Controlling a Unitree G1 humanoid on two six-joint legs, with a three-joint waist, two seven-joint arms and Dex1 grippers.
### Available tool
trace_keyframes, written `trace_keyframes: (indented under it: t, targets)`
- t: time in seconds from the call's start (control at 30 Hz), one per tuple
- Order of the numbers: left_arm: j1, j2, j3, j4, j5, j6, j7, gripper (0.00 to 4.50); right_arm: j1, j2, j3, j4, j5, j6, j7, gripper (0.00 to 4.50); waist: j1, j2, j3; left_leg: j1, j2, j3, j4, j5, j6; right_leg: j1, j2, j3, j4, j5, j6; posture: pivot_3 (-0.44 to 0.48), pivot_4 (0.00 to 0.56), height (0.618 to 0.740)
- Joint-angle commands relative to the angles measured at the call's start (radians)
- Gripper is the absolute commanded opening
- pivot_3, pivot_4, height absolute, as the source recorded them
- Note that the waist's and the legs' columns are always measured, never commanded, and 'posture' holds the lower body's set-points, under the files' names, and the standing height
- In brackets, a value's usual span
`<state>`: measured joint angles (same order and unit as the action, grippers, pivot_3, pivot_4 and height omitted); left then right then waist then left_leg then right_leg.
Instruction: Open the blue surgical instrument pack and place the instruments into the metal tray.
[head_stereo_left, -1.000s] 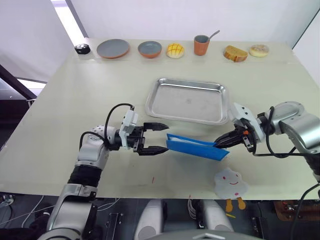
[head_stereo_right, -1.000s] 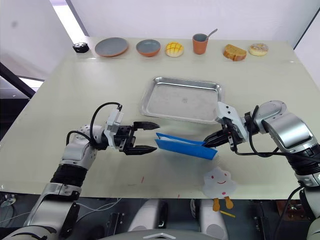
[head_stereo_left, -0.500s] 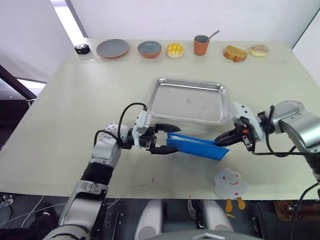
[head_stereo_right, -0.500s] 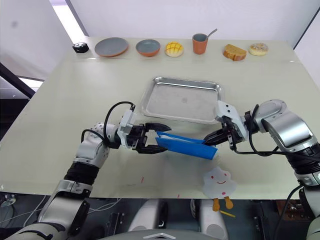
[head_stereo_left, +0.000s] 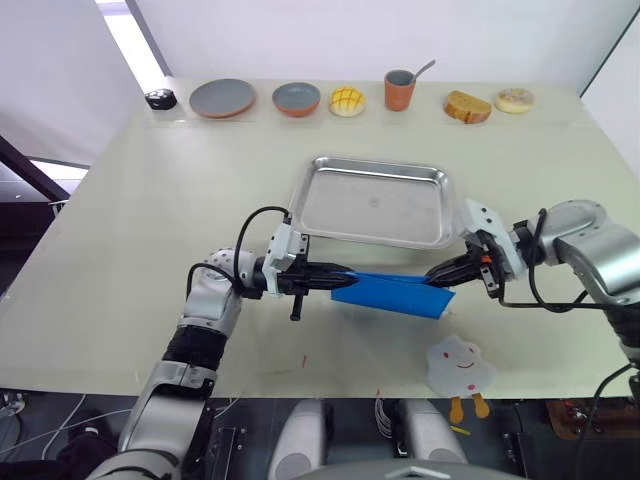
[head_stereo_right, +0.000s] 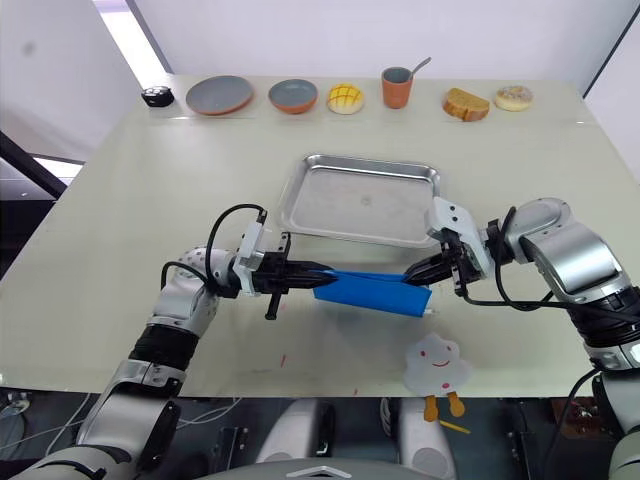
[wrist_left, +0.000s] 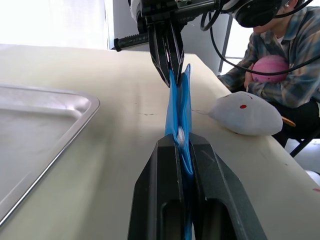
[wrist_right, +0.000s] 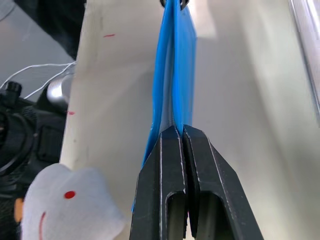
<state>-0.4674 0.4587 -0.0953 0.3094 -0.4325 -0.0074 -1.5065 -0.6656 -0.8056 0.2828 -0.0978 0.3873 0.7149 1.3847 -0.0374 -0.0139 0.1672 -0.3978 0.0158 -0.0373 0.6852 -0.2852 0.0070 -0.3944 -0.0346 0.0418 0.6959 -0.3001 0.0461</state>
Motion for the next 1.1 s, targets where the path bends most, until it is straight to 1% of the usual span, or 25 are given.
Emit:
trace_keyframes:
  t: [0.03,0.07,0.13,0.17,0.27,0.3,0.33,0.4,0.47,0.6,0.7,0.83,0.9,1.0,1.07,1.1]
  targets:
    - [0.057,0.031,0.024,-0.096,-0.002,0.012,0.039,0.03,-0.034,0.047,-0.050,0.016,0.016,-0.036,-0.040,0.00,-0.008,0.000,0.000,0.000,0.000,0.000,0.000,0.000,0.000,0.000,0.000,0.000,0.000,0.000,0.000,0.000,0.150,0.740]
    - [0.075,0.038,0.032,-0.127,-0.007,0.024,0.056,0.00,-0.042,0.064,-0.060,0.029,0.016,-0.048,-0.051,0.27,-0.009,0.000,0.000,0.000,0.001,0.000,0.000,0.000,0.000,0.000,0.000,0.001,0.000,0.000,0.000,0.000,0.150,0.740]
    - [0.120,0.053,0.048,-0.194,-0.015,0.044,0.098,0.00,-0.045,0.070,-0.071,0.029,0.028,-0.069,-0.030,0.95,-0.007,0.001,0.001,0.000,0.001,0.000,-0.001,0.000,0.000,-0.001,0.001,0.001,0.000,0.000,0.000,0.000,0.150,0.740]
    - [0.134,0.057,0.053,-0.216,-0.016,0.052,0.115,0.00,-0.043,0.066,-0.081,0.024,0.039,-0.070,-0.020,1.41,-0.004,0.001,0.001,0.000,0.001,0.000,-0.001,0.000,0.000,-0.001,0.001,0.001,0.000,0.000,0.000,0.000,0.150,0.740]
    - [0.149,0.058,0.057,-0.250,-0.020,0.070,0.146,0.00,-0.023,0.012,-0.146,-0.002,0.092,-0.051,0.014,2.65,0.005,0.001,0.001,-0.002,0.000,0.000,-0.001,0.000,0.000,-0.001,-0.001,0.000,-0.001,0.000,0.000,0.000,0.150,0.740]
    - [0.149,0.059,0.056,-0.254,-0.020,0.073,0.150,0.00,-0.018,-0.009,-0.168,-0.012,0.109,-0.042,0.022,3.21,0.010,0.001,0.001,-0.002,0.000,0.000,-0.001,0.000,0.000,-0.001,-0.002,0.000,-0.001,0.000,0.000,0.000,0.150,0.740]
    - [0.149,0.062,0.053,-0.258,-0.018,0.074,0.152,0.00,-0.008,-0.039,-0.209,-0.032,0.139,-0.020,0.027,3.58,0.011,0.001,0.001,-0.002,-0.001,0.000,-0.001,0.000,0.000,-0.001,-0.002,0.000,-0.001,0.000,0.000,0.000,0.150,0.740]
    - [0.148,0.066,0.050,-0.260,-0.015,0.072,0.154,0.00,0.019,-0.099,-0.286,-0.080,0.203,0.027,0.037,4.46,0.021,0.001,0.001,-0.002,-0.001,0.000,-0.001,0.000,0.000,-0.001,-0.003,0.000,-0.001,0.000,0.000,0.000,0.150,0.740]
    - [0.145,0.069,0.050,-0.257,-0.017,0.072,0.154,0.00,0.056,-0.163,-0.350,-0.131,0.257,0.071,0.044,4.46,0.025,0.001,0.001,-0.002,-0.001,0.000,-0.001,0.000,0.000,-0.001,-0.002,-0.001,-0.001,0.000,0.000,0.000,0.150,0.740]
    - [0.137,0.079,0.054,-0.241,-0.019,0.070,0.146,0.00,0.167,-0.285,-0.522,-0.247,0.372,0.170,0.030,4.46,0.026,0.001,0.001,-0.002,0.000,0.000,-0.001,0.000,0.000,-0.001,-0.002,-0.001,-0.001,0.000,0.000,0.000,0.150,0.740]
    - [0.130,0.087,0.058,-0.222,-0.020,0.064,0.133,0.00,0.249,-0.332,-0.642,-0.310,0.434,0.223,-0.007,4.46,0.021,0.001,0.001,-0.001,0.000,0.002,-0.001,0.000,0.000,-0.001,-0.001,0.001,-0.001,0.000,0.000,0.000,0.150,0.740]
    - [0.117,0.099,0.059,-0.192,-0.017,0.054,0.110,0.00,0.378,-0.352,-0.771,-0.428,0.486,0.295,-0.072,4.46,0.027,0.001,0.001,-0.001,0.000,0.001,-0.001,0.000,0.000,0.000,-0.001,0.000,-0.001,0.000,0.000,0.000,0.150,0.740]
    - [0.111,0.105,0.060,-0.178,-0.016,0.047,0.097,0.00,0.456,-0.332,-0.775,-0.518,0.489,0.310,-0.135,4.46,0.026,0.001,0.001,-0.001,0.000,0.001,-0.001,0.000,0.000,0.000,0.000,0.000,-0.001,0.000,0.000,0.000,0.150,0.740]
    - [0.104,0.108,0.059,-0.163,-0.014,0.038,0.087,0.00,0.562,-0.274,-0.728,-0.631,0.508,0.324,-0.246,4.46,0.024,0.001,0.001,-0.001,0.000,0.001,-0.001,0.000,0.000,0.000,0.000,0.000,-0.001,0.000,0.000,0.000,0.150,0.740]
    - [0.102,0.109,0.057,-0.156,-0.013,0.033,0.083,0.00,0.611,-0.236,-0.665,-0.672,0.481,0.311,-0.319,4.46,0.023,0.001,0.001,-0.001,0.000,0.002,-0.001,0.000,0.000,0.000,0.000,0.001,-0.001,0.000,0.000,0.000,0.150,0.740]
    - [0.101,0.109,0.055,-0.153,-0.009,0.027,0.080,0.00,0.653,-0.233,-0.599,-0.688,0.412,0.281,-0.359,4.46,0.023,0.001,0.001,-0.001,0.000,0.002,-0.001,0.000,0.000,0.000,0.000,0.001,-0.001,0.000,0.000,0.000,0.150,0.740]
